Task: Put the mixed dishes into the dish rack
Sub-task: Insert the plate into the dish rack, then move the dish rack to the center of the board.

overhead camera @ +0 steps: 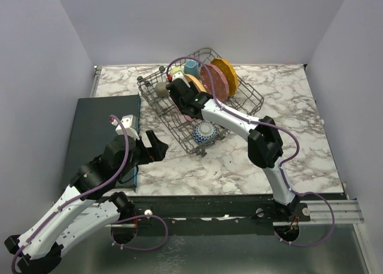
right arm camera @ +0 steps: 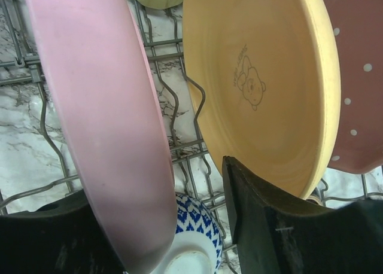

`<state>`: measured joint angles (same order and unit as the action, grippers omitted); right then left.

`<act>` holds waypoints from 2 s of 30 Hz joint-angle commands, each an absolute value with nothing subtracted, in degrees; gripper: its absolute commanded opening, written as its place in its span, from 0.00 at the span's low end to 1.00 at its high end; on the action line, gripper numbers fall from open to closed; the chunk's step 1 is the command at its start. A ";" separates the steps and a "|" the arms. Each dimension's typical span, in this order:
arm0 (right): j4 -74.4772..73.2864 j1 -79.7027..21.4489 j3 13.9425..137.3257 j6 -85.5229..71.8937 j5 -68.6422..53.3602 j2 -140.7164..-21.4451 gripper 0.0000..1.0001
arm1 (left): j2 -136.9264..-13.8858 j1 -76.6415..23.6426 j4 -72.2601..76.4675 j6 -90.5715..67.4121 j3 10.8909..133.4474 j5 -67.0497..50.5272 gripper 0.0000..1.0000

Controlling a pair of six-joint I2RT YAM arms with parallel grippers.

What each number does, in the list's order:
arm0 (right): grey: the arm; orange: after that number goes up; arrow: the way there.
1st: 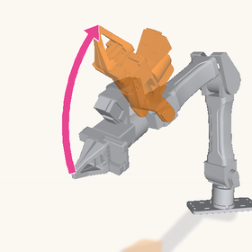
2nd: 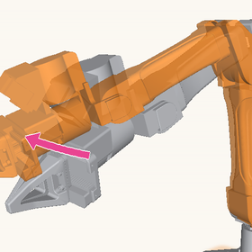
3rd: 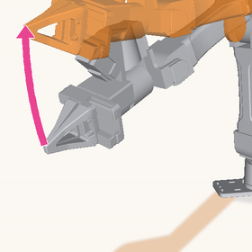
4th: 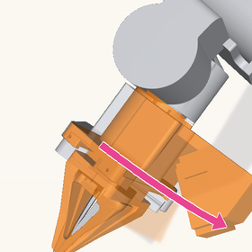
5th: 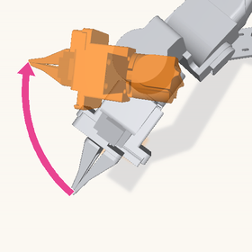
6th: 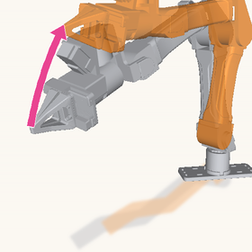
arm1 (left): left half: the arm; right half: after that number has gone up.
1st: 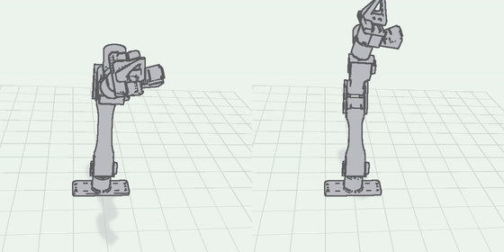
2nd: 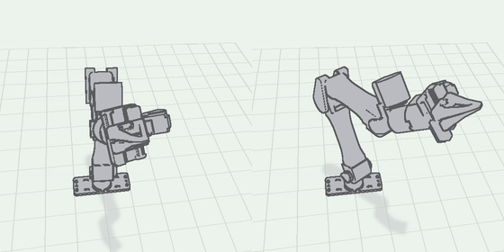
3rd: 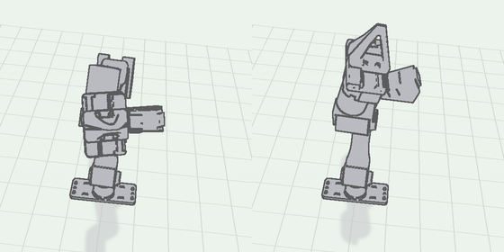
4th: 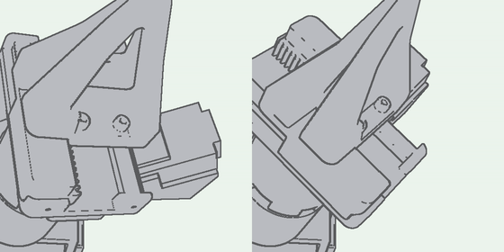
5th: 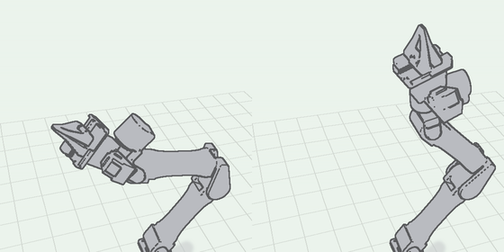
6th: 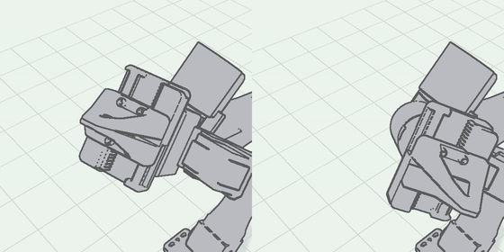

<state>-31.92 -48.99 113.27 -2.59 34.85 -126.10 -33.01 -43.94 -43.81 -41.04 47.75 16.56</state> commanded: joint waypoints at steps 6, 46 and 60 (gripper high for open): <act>-33.46 -48.61 115.05 -5.44 31.93 -122.98 0.62 | -32.60 -43.60 -42.98 -40.43 47.27 17.40 0.99; -33.45 -49.26 106.66 -14.67 20.61 -107.96 0.69 | -32.96 -43.59 -42.97 -40.52 47.22 17.75 0.99; -31.21 -49.22 86.67 -23.41 17.29 -93.04 0.69 | -33.84 -43.59 -42.97 -40.69 47.24 17.93 0.99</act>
